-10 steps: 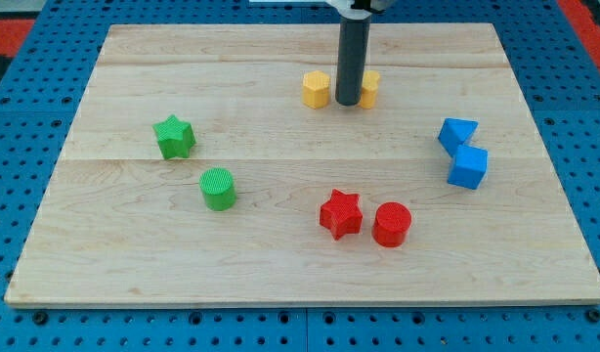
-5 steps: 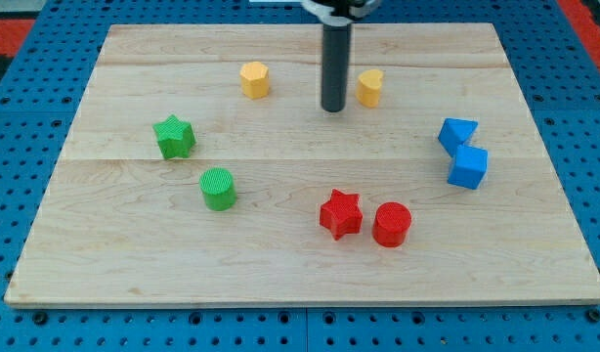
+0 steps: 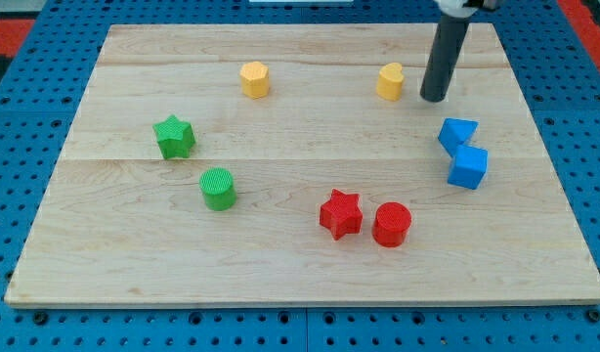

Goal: Move the yellow heaxagon parallel to the top of the green star

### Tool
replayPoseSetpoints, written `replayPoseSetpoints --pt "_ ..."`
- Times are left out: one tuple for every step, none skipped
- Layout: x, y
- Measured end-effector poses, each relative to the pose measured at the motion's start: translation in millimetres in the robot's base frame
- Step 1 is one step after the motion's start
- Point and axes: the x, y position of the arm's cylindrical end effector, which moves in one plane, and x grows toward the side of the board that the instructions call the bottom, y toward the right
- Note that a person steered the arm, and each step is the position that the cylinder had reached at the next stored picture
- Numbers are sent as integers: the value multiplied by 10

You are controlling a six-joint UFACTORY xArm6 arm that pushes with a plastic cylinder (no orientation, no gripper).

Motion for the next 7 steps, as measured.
replayPoseSetpoints --pt "-326 -255" --pt "-520 -372" --pt "-1068 -763" --pt "-933 -1283" --pt "-466 -1512" --pt "-149 -1852" --pt "-150 -2512"
